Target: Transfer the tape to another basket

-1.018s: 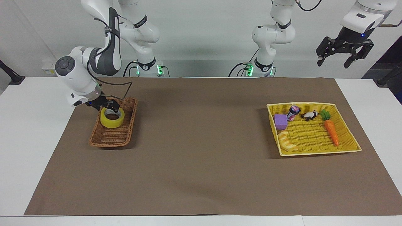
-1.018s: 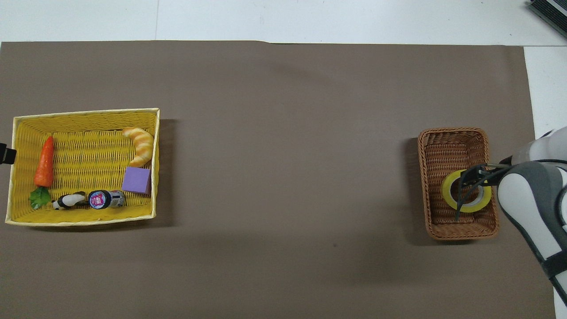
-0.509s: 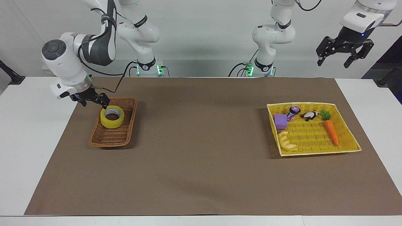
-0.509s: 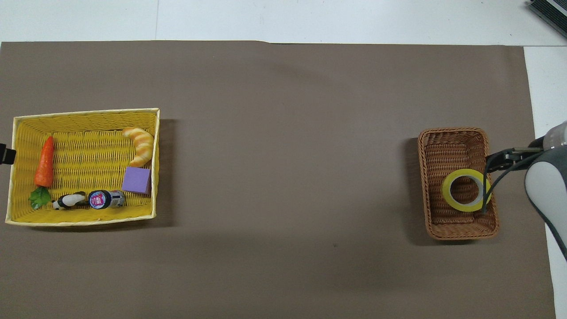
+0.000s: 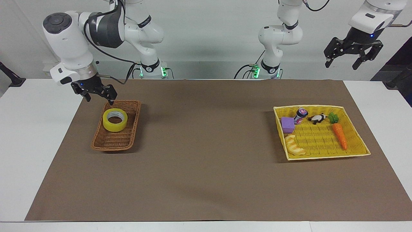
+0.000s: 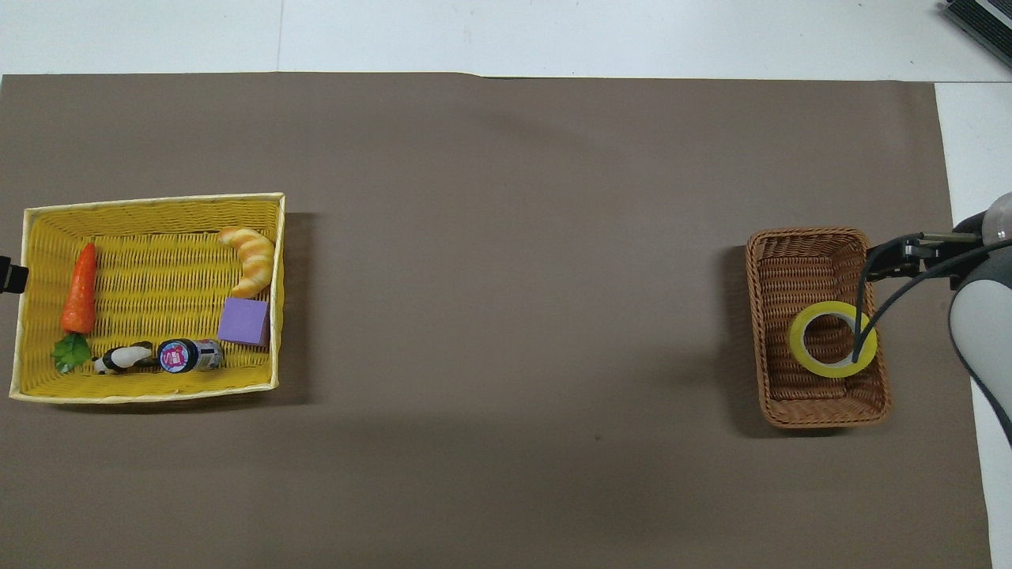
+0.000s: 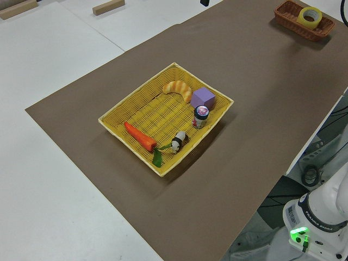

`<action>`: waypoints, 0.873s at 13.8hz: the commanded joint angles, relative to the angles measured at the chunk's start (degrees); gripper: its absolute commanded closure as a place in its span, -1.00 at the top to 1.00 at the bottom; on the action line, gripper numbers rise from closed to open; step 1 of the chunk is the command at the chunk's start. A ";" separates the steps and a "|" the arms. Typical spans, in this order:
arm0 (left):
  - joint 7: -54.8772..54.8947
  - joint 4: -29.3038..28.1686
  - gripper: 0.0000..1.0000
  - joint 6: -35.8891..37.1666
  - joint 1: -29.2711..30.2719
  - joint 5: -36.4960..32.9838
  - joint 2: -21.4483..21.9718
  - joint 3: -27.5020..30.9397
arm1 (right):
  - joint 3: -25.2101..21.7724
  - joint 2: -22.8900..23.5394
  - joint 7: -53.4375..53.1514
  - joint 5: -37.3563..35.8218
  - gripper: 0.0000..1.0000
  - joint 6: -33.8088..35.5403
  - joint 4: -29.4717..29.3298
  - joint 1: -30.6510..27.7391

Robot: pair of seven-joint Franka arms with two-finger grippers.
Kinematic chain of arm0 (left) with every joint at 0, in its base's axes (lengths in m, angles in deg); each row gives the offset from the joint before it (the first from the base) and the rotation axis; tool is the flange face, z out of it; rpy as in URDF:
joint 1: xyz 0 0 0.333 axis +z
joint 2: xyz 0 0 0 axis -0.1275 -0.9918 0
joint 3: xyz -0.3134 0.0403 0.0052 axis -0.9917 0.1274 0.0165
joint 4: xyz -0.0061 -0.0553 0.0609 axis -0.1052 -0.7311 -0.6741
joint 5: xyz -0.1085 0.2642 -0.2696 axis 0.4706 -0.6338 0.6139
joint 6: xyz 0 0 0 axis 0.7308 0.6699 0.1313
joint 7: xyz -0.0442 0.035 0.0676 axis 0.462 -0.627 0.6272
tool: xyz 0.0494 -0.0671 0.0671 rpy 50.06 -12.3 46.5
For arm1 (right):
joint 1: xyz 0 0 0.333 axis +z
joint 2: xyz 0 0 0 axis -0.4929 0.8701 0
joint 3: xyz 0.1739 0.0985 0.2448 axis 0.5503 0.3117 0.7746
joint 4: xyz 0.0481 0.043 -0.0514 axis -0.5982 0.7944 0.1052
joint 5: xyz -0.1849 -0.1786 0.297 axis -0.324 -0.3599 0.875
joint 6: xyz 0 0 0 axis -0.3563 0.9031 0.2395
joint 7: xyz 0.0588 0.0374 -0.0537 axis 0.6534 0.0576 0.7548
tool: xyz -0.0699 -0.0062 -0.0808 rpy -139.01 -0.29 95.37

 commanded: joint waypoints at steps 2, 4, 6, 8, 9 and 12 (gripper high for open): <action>0.28 -1.66 1.00 0.27 0.77 0.12 1.56 -0.47 | 1.58 -1.16 -0.30 2.00 1.00 7.73 -6.27 -0.47; 0.28 -1.66 1.00 0.19 0.77 0.12 1.56 -0.47 | 1.59 -0.46 -0.21 3.32 1.00 11.87 -10.32 -0.64; 0.28 -1.66 1.00 0.19 0.77 0.12 1.56 -0.47 | 1.59 0.07 -0.03 3.75 1.00 15.22 -12.79 -0.82; 0.28 -1.66 1.00 0.19 0.77 0.04 1.56 -0.47 | 1.59 0.25 0.05 5.25 1.00 14.80 -12.80 -0.73; 0.28 -1.66 1.00 0.27 0.77 0.12 1.56 -0.47 | 1.59 0.16 0.14 5.34 1.00 14.79 -12.71 -0.65; 0.28 -1.66 1.00 0.27 0.77 0.12 1.56 -0.47 | 1.59 -0.01 0.93 5.34 1.00 14.53 -12.54 -0.73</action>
